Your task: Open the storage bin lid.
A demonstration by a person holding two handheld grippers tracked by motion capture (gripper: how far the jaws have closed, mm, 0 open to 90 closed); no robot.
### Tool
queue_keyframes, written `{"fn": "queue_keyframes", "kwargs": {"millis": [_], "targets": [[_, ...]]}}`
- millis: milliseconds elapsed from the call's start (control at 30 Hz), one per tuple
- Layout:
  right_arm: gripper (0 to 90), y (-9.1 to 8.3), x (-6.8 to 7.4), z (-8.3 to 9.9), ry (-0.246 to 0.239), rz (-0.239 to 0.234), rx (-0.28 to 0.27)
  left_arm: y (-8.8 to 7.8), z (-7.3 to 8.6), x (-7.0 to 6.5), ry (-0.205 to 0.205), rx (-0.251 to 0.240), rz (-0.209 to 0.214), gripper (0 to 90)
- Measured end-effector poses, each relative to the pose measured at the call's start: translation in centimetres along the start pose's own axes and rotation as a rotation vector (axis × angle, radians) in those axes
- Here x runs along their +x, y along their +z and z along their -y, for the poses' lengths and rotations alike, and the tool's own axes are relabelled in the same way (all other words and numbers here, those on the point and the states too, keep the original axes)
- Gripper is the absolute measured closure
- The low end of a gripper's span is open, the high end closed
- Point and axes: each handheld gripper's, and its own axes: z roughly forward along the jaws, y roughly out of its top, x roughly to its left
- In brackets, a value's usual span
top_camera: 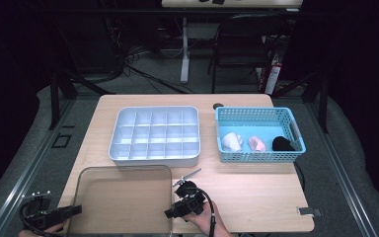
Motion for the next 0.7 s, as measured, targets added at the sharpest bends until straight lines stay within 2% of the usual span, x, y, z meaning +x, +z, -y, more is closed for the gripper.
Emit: {"fn": "queue_keyframes", "kwargs": {"millis": [67, 100, 167, 200, 233, 267, 333, 400, 567, 600, 700], "targets": [[48.6, 0.0, 0.0, 0.0, -0.001, -0.006, 0.002, 0.0, 0.0, 0.1, 0.002, 0.004, -0.006, 48.0], [47.7, -0.1, -0.1, 0.0, -0.001, 0.001, 0.002, 0.1, 0.0, 0.2, 0.005, 0.013, -0.009, 46.9], [47.7, -0.4, 0.0, -0.1, -0.018, 0.047, -0.001, 0.1, -0.1, 0.2, -0.001, 0.004, -0.015, 44.7], [45.0, -0.6, 0.0, 0.0, -0.019, 0.039, -0.014, 0.2, -0.1, 0.1, -0.001, -0.006, -0.015, 43.8], [43.8, -0.8, 0.0, -0.1, -0.023, 0.046, -0.015, 0.1, -0.1, 0.0, -0.003, -0.009, -0.026, 42.8], [42.8, -1.0, 0.1, -0.1, -0.035, 0.06, -0.02, -0.1, -0.2, 0.0, 0.012, -0.006, -0.032, 42.0], [39.8, -1.5, -0.1, -0.1, -0.049, 0.075, -0.033, -0.2, -0.2, -0.3, 0.023, -0.028, -0.057, 38.9], [35.9, -1.9, -0.2, -0.1, -0.049, 0.084, -0.056, -0.4, -0.3, -0.8, 0.045, -0.061, -0.085, 35.0], [20.4, -3.4, -0.9, 0.2, -0.108, 0.125, -0.097, -0.9, -1.0, -2.1, 0.121, -0.087, -0.119, 22.9], [17.9, -3.7, -1.0, 0.3, -0.12, 0.146, -0.102, -1.0, -1.3, -2.5, 0.144, -0.099, -0.132, 21.0], [12.6, -4.8, -1.7, 0.4, -0.122, 0.158, -0.123, -1.2, -2.0, -3.6, 0.205, -0.123, -0.16, 15.8]]}}
